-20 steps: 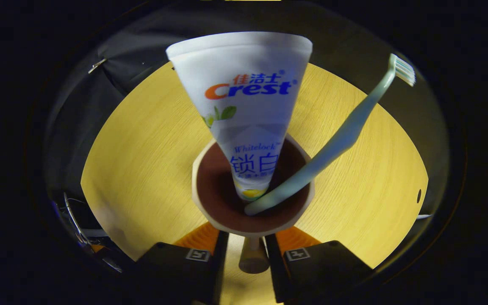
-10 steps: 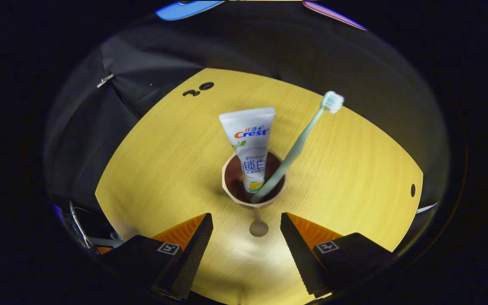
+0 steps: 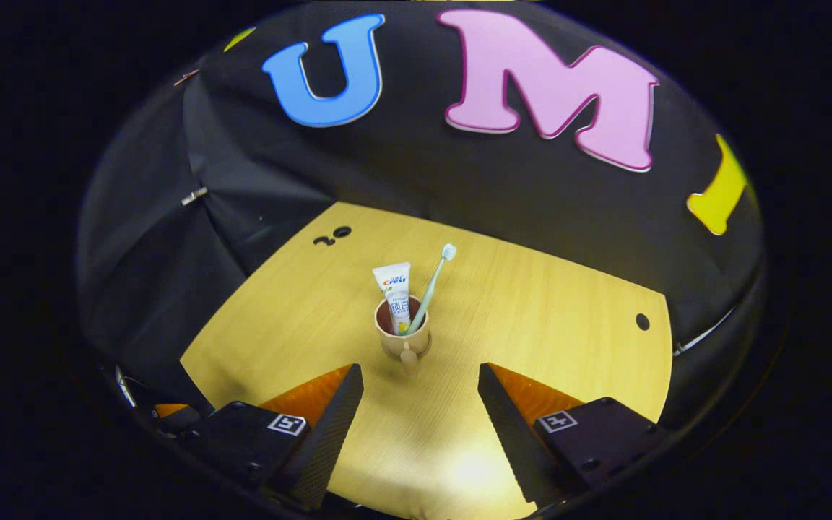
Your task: Put the toothbrush and toothpaste on the desktop into the cup, then pick up the cup and place it on the coaster on the desktop.
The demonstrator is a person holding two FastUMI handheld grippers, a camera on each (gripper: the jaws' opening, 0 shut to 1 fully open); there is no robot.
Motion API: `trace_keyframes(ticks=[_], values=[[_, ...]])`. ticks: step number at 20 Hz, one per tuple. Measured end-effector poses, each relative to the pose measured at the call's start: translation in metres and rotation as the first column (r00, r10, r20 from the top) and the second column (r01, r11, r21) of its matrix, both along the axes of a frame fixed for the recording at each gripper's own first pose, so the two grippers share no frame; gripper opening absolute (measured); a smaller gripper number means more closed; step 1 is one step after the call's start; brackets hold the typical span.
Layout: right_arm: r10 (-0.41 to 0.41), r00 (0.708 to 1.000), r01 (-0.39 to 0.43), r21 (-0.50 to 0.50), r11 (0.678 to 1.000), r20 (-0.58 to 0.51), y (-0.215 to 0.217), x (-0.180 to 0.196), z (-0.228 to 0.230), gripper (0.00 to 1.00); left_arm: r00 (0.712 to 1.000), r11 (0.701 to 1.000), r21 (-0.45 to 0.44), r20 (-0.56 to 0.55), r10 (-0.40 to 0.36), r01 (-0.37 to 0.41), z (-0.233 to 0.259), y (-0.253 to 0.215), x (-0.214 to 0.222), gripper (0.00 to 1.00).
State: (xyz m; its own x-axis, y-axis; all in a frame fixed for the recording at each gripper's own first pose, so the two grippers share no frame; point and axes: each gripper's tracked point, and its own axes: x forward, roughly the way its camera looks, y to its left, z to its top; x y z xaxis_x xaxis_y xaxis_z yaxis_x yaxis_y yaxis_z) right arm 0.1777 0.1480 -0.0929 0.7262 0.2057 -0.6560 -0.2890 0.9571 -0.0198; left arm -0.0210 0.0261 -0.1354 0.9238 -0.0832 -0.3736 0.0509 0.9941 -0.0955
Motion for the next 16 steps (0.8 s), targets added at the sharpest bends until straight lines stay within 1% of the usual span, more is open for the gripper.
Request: trace_keyframes(ticks=[2, 4, 6, 7, 9, 10, 13, 16], values=[[-0.035, 0.999, 0.035, 0.057, 0.998, 0.01, -0.005, -0.031, 0.022, 0.99, 0.998, 0.998, 0.056, 0.039, -0.045, 0.042, 0.02, -0.009, 0.0, 0.97], [-0.075, 0.995, 0.069, 0.096, 0.993, 0.06, -0.018, -0.058, 0.048, 0.99, 0.994, 0.993, 0.096, 0.066, -0.081, 0.075, 0.036, -0.019, -0.006, 0.98], [-0.112, 0.986, 0.098, 0.111, 0.989, 0.126, -0.028, -0.084, 0.073, 0.99, 0.991, 0.982, 0.143, 0.03, -0.13, 0.124, 0.044, -0.032, -0.019, 0.98], [-0.127, 0.981, 0.109, 0.126, 0.986, 0.149, -0.03, -0.099, 0.084, 0.99, 0.989, 0.978, 0.152, 0.026, -0.147, 0.141, 0.05, -0.038, -0.025, 0.98], [-0.168, 0.968, 0.137, 0.168, 0.976, 0.185, -0.033, -0.13, 0.101, 0.99, 0.983, 0.978, 0.123, 0.057, -0.175, 0.167, 0.072, -0.054, -0.034, 0.98], [-0.19, 0.96, 0.15, 0.192, 0.97, 0.207, -0.034, -0.143, 0.108, 0.99, 0.982, 0.981, 0.103, 0.078, -0.173, 0.164, 0.081, -0.057, -0.039, 0.97], [-0.245, 0.923, 0.182, 0.226, 0.957, 0.295, -0.039, -0.182, 0.123, 0.98, 0.982, 0.992, 0.053, 0.148, -0.121, 0.114, 0.112, -0.054, -0.05, 0.96], [-0.266, 0.892, 0.201, 0.208, 0.957, 0.365, -0.042, -0.214, 0.119, 0.98, 0.976, 0.996, 0.062, 0.207, -0.07, 0.059, 0.124, -0.043, -0.05, 0.97]])
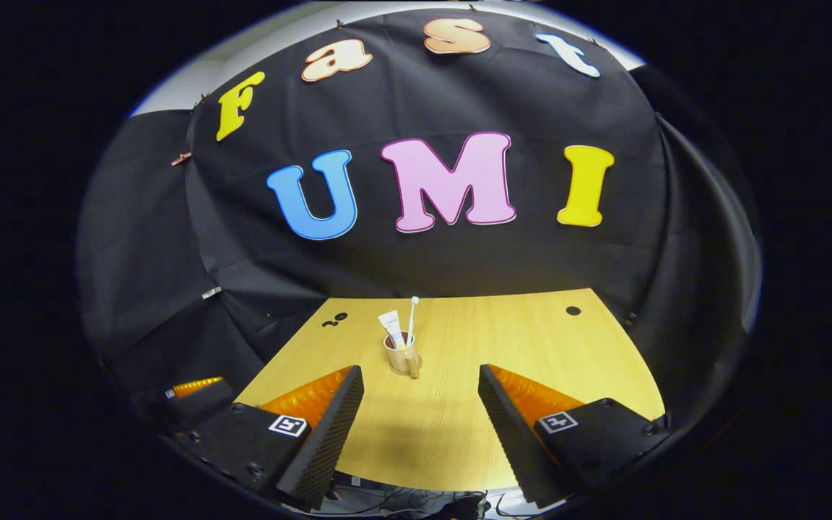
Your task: Put the toothbrush and toothpaste on the desktop into the cup, then pick up the cup and place it on the coaster on the desktop.
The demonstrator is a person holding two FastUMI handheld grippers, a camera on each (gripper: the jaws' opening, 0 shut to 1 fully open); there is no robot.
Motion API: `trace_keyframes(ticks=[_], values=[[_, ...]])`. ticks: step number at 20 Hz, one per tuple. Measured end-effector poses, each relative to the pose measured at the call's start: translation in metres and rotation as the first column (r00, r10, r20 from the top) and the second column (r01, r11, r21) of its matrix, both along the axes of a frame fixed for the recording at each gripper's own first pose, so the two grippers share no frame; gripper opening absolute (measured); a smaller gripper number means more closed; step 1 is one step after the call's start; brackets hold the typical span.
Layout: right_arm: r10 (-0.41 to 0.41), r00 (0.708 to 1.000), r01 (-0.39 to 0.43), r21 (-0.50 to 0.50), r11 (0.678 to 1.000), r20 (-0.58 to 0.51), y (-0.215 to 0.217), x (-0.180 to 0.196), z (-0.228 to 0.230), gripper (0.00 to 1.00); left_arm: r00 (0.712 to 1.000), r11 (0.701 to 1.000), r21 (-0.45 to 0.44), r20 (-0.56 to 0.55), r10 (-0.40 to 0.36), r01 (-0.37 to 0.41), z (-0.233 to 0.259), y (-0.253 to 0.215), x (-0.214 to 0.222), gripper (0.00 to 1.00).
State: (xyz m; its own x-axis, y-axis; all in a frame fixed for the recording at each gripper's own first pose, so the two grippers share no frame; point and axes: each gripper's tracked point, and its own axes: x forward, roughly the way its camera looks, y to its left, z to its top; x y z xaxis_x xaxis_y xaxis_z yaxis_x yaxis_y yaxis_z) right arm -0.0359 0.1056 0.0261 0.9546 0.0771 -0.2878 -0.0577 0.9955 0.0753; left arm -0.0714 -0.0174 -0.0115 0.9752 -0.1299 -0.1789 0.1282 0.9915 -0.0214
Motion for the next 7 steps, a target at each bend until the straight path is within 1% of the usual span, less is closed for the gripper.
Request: trace_keyframes(ticks=[4, 6, 7], values=[[-0.035, 0.997, 0.035, 0.004, 0.999, 0.068, 0.002, -0.032, -0.009, 0.98, 0.999, 0.999, -0.021, 0.024, 0.047, -0.047, 0.006, 0.008, -0.012, 0.97], [-0.029, 0.996, 0.03, -0.007, 1.0, 0.084, 0.004, -0.045, -0.016, 0.98, 0.998, 0.998, -0.04, 0.023, 0.055, -0.054, 0.006, 0.011, -0.022, 0.97], [-0.029, 0.995, 0.031, -0.013, 0.999, 0.092, 0.004, -0.05, -0.019, 0.98, 0.998, 0.997, -0.041, 0.027, 0.06, -0.059, 0.007, 0.012, -0.026, 0.92]])
